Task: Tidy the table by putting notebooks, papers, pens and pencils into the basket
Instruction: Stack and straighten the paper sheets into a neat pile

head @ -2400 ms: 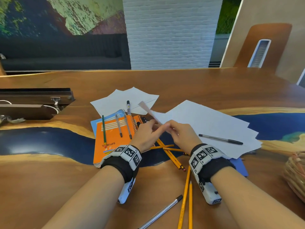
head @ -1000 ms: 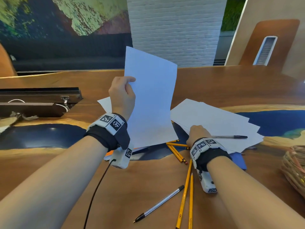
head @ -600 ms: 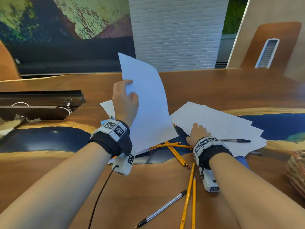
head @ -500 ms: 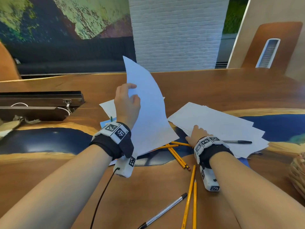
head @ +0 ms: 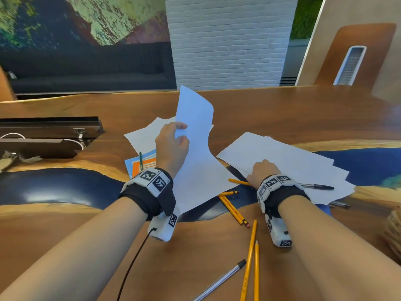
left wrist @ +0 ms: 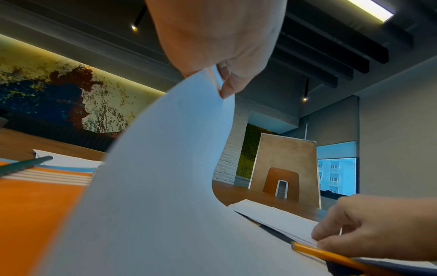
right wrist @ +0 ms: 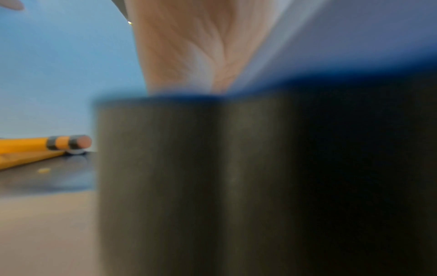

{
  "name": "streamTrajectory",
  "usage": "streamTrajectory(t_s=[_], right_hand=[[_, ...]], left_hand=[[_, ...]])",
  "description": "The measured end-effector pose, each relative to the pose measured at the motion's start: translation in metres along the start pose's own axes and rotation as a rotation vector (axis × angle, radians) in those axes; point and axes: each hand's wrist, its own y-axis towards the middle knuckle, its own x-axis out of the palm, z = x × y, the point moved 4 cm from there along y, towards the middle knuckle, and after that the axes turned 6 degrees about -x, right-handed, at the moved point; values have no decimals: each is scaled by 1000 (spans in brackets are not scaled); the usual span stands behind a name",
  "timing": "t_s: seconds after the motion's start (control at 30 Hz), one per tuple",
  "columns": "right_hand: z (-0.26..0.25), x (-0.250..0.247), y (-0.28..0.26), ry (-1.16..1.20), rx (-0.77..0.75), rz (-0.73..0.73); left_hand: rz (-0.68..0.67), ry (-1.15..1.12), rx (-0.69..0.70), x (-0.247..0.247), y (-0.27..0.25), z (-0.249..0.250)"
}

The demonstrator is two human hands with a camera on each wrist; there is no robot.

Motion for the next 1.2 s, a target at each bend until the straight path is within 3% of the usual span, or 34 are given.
streamTrajectory(t_s=[0.53,0.67,0.77,0.83,0.97,1.07,1.2], right_hand=[[2,-8,-1,-50,-59,82],[6,-15,-6,168,29,209],[10,-26,-16,455,66,427],[6,-38,-27,609,8,592],[-23,-78,-62,794,-273,802],[-41,-99,-85,915,-341,851],[-49,-114,-109,1000,-378,747]], left_hand=[[-97,59,-39,25,-12,0],[-127,86,-99,26,-14,2],[-180,87,-149,26,-9,11],[-227,56,-137,30,-7,23],[-295,-56,-92,41,-18,64],[-267,-174,-70,40,-27,93],[-154,-265,-32,16,-32,121]])
